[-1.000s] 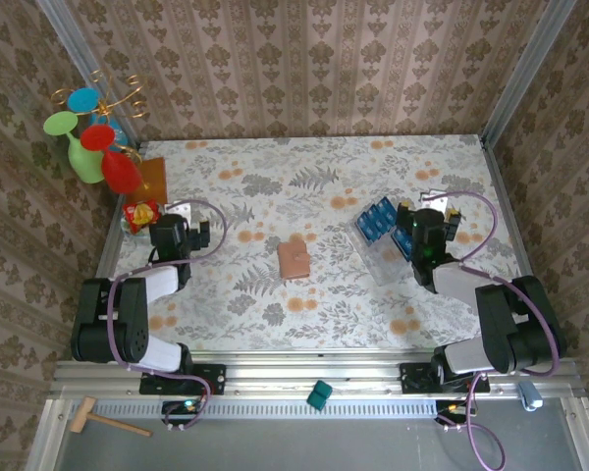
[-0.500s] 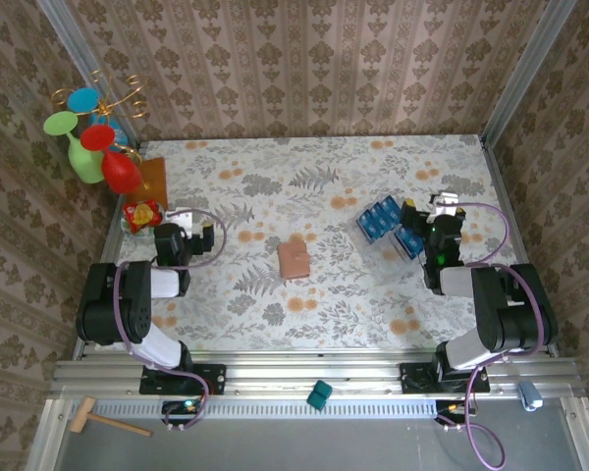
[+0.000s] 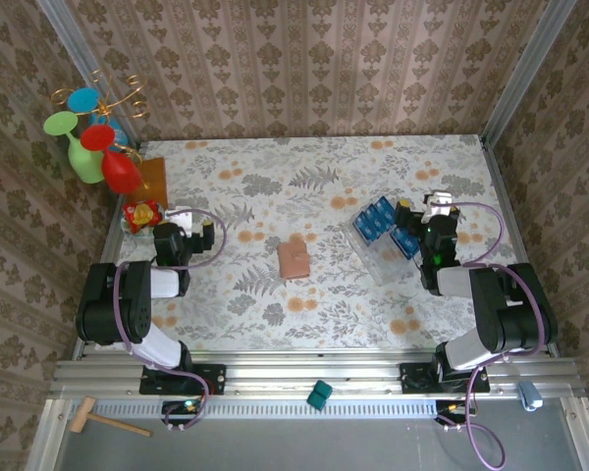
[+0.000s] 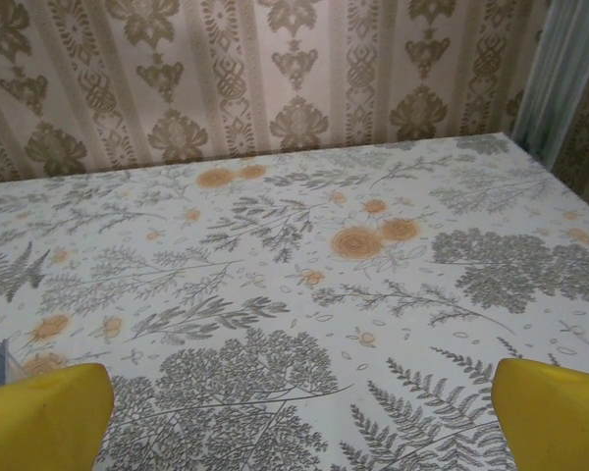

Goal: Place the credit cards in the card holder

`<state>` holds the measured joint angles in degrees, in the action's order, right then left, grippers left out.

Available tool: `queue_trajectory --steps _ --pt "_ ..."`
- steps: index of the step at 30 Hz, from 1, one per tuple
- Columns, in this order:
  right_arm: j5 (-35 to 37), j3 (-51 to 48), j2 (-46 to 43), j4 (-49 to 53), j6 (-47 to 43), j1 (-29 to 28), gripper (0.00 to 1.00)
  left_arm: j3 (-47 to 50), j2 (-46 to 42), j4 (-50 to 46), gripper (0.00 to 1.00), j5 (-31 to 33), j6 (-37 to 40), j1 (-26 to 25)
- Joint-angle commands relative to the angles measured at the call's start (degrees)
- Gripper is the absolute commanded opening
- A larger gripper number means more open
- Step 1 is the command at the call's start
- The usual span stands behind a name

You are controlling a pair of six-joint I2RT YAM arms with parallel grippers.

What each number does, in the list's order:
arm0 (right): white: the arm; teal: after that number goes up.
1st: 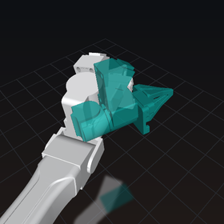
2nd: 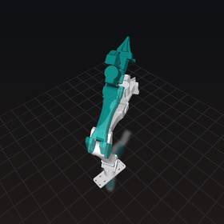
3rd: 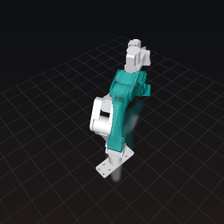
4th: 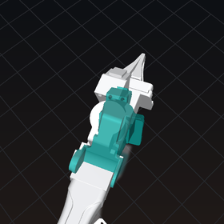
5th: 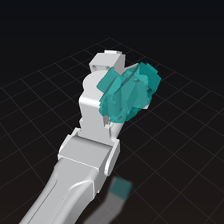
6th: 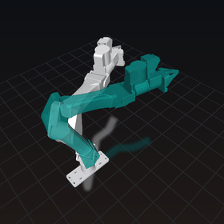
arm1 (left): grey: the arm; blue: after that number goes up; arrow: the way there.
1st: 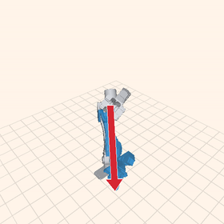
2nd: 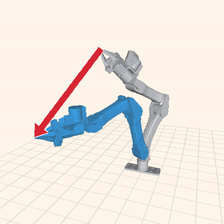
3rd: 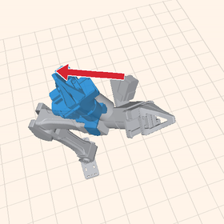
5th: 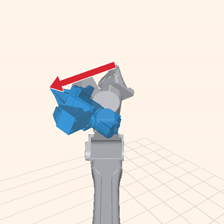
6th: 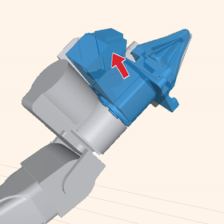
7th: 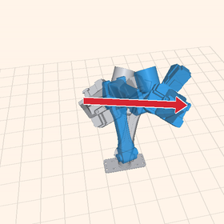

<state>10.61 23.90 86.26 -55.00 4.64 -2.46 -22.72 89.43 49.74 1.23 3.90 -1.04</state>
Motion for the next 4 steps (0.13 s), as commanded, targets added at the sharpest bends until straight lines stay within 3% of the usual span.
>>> queue_trajectory --steps 1,4 --pt "-5.65 -0.05 1.69 6.79 -2.42 1.29 1.00 -0.31 -0.23 1.67 1.00 -0.97 0.03 0.14" --pt "-5.43 -0.58 1.37 6.16 -2.45 1.23 1.00 -0.31 -0.26 1.60 1.00 -1.06 -0.04 0.13"
